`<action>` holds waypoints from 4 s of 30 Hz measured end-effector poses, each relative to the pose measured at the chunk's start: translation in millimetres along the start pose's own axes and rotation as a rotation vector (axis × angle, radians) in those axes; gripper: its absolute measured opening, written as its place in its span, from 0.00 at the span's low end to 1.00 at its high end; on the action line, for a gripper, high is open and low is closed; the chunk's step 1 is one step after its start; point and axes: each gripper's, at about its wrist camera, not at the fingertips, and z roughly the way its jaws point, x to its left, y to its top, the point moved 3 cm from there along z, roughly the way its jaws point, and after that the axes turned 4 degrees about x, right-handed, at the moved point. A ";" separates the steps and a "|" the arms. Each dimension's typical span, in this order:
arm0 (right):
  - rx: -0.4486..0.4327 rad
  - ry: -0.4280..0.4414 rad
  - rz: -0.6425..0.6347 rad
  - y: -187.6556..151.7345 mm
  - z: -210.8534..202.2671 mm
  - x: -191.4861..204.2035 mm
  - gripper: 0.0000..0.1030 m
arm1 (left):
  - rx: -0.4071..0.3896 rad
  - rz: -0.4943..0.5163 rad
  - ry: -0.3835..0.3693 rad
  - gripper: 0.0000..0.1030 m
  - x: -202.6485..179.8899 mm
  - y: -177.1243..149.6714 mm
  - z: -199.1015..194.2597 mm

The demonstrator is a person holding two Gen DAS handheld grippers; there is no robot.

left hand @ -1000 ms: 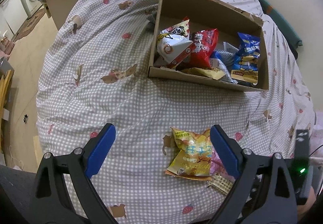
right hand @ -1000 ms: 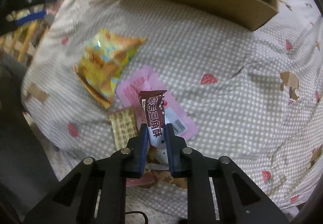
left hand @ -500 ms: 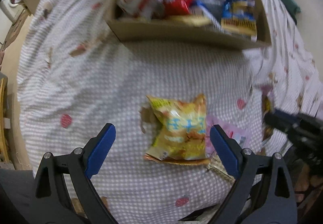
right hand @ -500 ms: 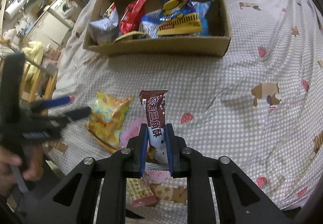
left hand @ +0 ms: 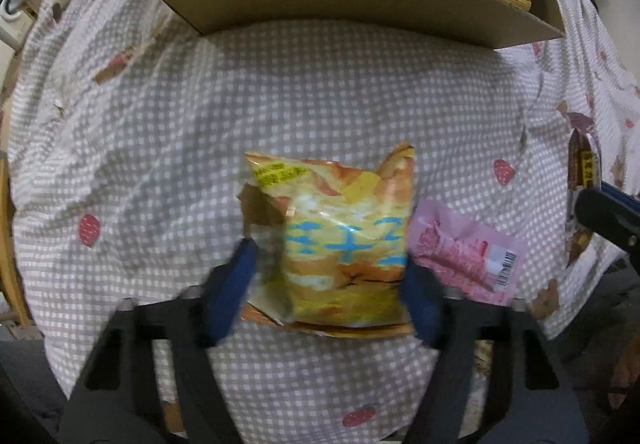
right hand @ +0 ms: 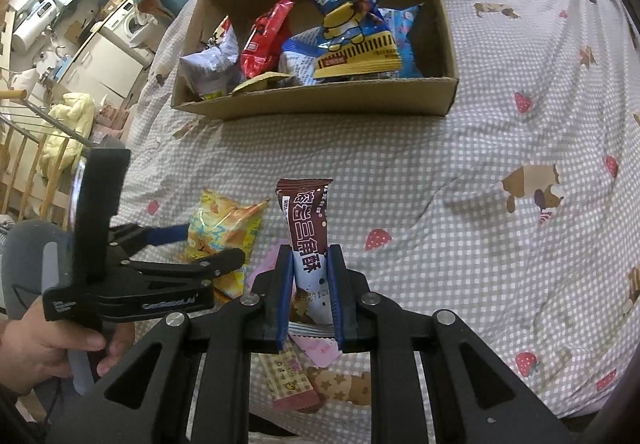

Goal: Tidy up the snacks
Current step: 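Grasp a brown chocolate bar with the right tool while the left grasps a yellow wafer bag, then release the chocolate bar into the box with the right tool while the left drops its bag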

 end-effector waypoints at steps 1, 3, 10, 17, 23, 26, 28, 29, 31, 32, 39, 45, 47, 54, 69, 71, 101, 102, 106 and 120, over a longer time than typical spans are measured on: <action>0.000 0.001 -0.002 0.4 0.5 0.6 0.17 | 0.004 0.002 -0.015 0.43 -2.0 -0.6 0.2; 0.001 0.003 -0.005 0.6 1.1 1.6 0.17 | -0.007 0.007 -0.014 0.42 -3.7 -1.7 -2.2; -0.005 0.008 -0.022 1.1 0.3 7.7 0.17 | -0.065 -0.009 -0.001 0.41 8.2 -7.3 -22.9; -0.027 0.024 -0.027 4.0 -4.0 12.5 0.17 | -0.168 -0.071 0.028 0.41 29.3 -13.8 -54.7; -0.072 0.055 -0.028 8.7 -14.3 16.6 0.17 | -0.274 -0.128 0.034 0.41 50.1 -10.6 -86.6; -0.109 0.078 -0.027 12.4 -22.8 18.1 0.17 | -0.319 -0.142 0.031 0.41 52.4 0.8 -101.3; -0.125 0.089 -0.023 15.7 -27.9 18.3 0.17 | -0.351 -0.144 0.025 0.41 59.6 5.2 -113.3; -0.132 0.086 -0.024 17.8 -29.6 18.8 0.17 | -0.369 -0.140 0.029 0.41 64.1 9.5 -123.6; -0.140 0.091 -0.023 22.6 -33.9 19.7 0.17 | -0.395 -0.126 0.035 0.41 61.9 19.0 -136.1; -0.149 0.096 -0.025 25.5 -37.2 19.8 0.17 | -0.403 -0.117 0.039 0.41 60.9 22.9 -140.4; -0.242 0.107 -0.022 64.3 -67.9 18.4 0.17 | -0.456 -0.115 0.046 0.41 67.5 50.7 -167.5; -0.266 0.083 -0.037 102.3 -70.7 16.8 0.17 | -0.492 -0.106 0.036 0.41 66.6 81.8 -179.4; -0.273 0.080 -0.036 114.7 -69.2 17.4 0.17 | -0.498 -0.090 0.036 0.41 62.1 95.3 -179.5; -0.277 0.082 -0.025 162.1 -49.0 14.4 0.17 | -0.500 -0.054 0.038 0.41 47.6 138.2 -167.9; -0.253 0.079 -0.013 206.0 1.4 -0.8 0.17 | -0.499 -0.008 0.041 0.41 37.6 186.1 -122.7; -0.248 0.096 0.011 205.6 5.7 -6.3 0.17 | -0.483 -0.011 0.036 0.41 39.3 189.1 -116.6; -0.323 0.162 0.081 217.0 -4.8 -20.1 0.86 | -0.479 -0.058 -0.051 0.82 45.6 192.3 -122.0; -0.331 0.163 0.085 217.2 -8.3 -22.2 0.86 | -0.482 -0.060 -0.050 0.82 46.2 191.8 -123.6; -0.333 0.151 0.099 213.5 -16.3 -29.9 0.86 | -0.486 -0.069 -0.050 0.82 49.5 188.3 -128.1; -0.343 0.152 0.175 173.2 -48.8 -45.9 0.86 | -0.473 -0.100 -0.064 0.82 58.2 151.1 -139.3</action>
